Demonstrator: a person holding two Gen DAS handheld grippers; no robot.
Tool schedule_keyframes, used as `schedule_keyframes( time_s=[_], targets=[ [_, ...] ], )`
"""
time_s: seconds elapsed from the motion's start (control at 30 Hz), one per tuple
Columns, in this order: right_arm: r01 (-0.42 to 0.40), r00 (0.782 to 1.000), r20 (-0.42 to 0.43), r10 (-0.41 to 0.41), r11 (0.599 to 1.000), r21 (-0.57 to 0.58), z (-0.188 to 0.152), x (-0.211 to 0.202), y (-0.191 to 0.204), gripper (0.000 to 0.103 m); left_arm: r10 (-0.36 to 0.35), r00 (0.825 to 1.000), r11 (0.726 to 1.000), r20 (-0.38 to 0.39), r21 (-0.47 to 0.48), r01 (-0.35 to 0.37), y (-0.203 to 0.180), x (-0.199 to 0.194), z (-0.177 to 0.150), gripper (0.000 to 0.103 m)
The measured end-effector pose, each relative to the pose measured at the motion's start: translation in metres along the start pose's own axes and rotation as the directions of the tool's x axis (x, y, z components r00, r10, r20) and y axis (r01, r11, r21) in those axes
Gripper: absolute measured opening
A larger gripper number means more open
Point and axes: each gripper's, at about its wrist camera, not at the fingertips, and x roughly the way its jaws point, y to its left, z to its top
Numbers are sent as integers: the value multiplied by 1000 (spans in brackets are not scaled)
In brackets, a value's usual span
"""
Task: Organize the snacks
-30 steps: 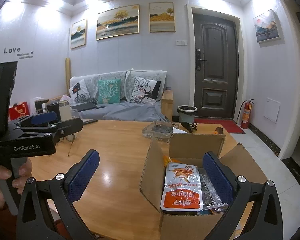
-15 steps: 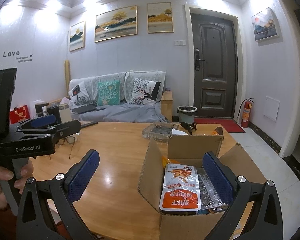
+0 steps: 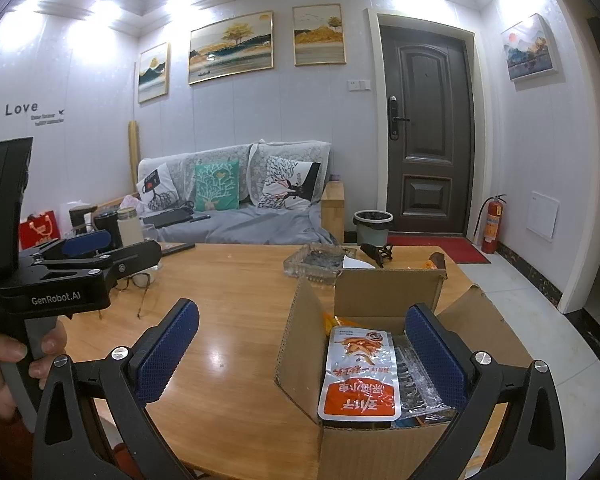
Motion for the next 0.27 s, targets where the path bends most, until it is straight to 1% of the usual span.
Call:
schedule_keyframes(
  time_s=[0.27],
  targets=[
    [2,1000,-1,-2,1000,1,2,-1,2,103,-3,1000,1000,6,2,3,0,0,0,102]
  ],
)
